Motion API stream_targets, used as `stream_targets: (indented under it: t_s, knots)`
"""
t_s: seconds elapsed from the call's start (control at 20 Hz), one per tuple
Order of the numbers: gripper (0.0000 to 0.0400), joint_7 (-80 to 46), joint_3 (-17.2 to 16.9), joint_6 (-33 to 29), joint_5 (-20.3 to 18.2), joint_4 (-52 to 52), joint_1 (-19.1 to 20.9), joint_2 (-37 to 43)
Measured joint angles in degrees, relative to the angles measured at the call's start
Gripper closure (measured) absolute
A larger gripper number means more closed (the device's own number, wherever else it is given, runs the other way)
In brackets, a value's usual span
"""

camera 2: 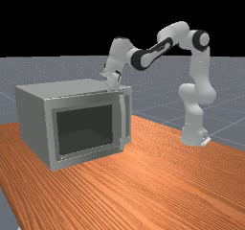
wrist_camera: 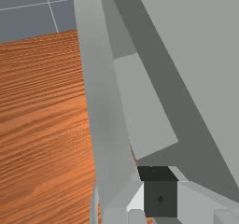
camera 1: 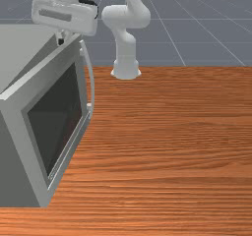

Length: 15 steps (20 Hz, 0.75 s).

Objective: Open the microwave

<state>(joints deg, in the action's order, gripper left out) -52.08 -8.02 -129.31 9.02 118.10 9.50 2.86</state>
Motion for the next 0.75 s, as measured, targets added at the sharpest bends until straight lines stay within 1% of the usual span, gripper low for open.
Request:
stream_targets:
  t_s: [0.1, 0.2, 0.3, 0.45, 0.6, 0.65, 0.75]
  knots:
    - [0.04, 0.1, 2.6, -0.1, -1.3, 0.0, 1.8, 0.0]
    - [0.04, -0.6, 5.9, 0.0, -2.0, -0.7, 2.5, -0.6]
    - [0.04, -1.2, 9.4, 0.1, -2.4, -1.8, 2.1, -1.6]
    - [0.04, -3.0, 14.3, 0.1, -2.5, -6.5, 0.7, -6.4]
    - [0.04, -3.8, 17.5, 2.0, -2.4, -13.9, -0.6, -13.2]
    - [0.04, -3.9, 18.2, 3.4, -2.5, -17.6, -1.2, -15.8]
    - [0.04, -3.9, 19.0, 8.1, -3.1, -27.8, -2.6, -22.8]
